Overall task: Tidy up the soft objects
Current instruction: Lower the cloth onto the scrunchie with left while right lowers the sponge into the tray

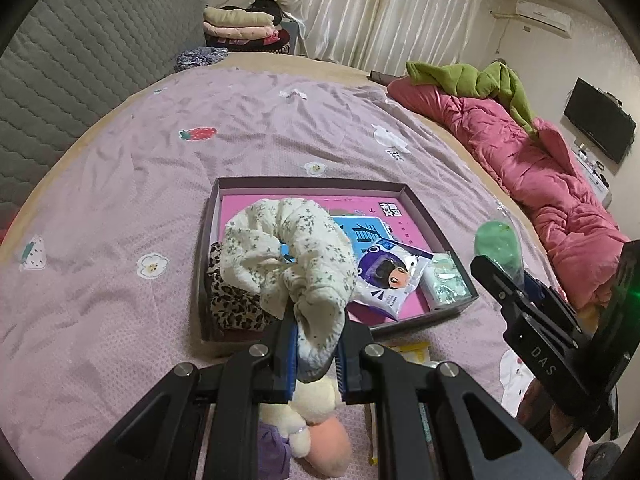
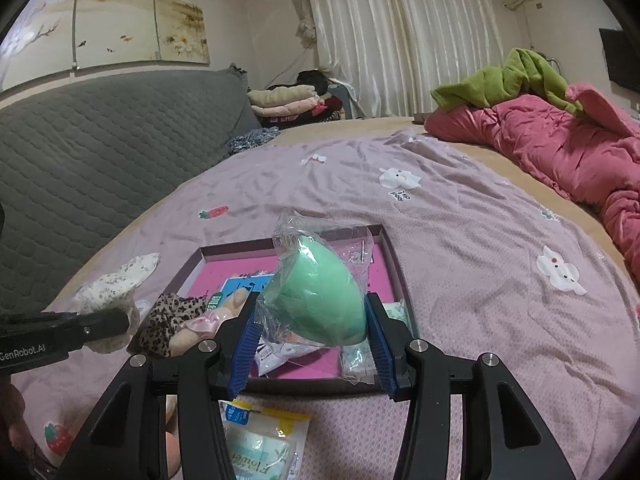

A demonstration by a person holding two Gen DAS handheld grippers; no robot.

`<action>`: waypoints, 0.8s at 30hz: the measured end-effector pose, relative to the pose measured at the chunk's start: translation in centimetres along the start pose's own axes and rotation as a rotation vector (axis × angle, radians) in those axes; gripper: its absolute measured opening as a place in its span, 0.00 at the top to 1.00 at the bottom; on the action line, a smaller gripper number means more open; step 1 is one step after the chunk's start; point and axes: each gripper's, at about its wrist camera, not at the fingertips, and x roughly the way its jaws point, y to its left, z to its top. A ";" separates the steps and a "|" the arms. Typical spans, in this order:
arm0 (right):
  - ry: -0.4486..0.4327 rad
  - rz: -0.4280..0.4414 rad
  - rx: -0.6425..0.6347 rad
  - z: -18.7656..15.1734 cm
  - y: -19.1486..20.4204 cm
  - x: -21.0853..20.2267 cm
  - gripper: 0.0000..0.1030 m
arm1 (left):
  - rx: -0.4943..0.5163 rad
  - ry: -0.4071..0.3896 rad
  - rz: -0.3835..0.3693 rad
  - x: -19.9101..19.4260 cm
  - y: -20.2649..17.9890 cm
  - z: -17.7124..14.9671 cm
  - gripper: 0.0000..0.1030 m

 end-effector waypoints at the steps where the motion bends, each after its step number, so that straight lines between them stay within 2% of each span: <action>1: -0.002 -0.001 -0.002 0.1 0.0 0.0 0.50 | -0.004 -0.008 0.002 -0.2 0.2 0.1 0.85; 8: -0.024 -0.014 0.002 1.4 -0.1 0.3 0.50 | -0.029 -0.021 0.035 -0.2 1.9 1.0 0.85; 14: 0.006 -0.024 0.026 2.4 0.0 2.3 0.50 | -0.032 -0.010 0.054 1.1 2.2 1.8 0.85; 24: 0.084 0.002 0.022 0.6 -0.6 5.0 0.50 | -0.015 0.117 0.079 6.2 2.0 1.2 0.85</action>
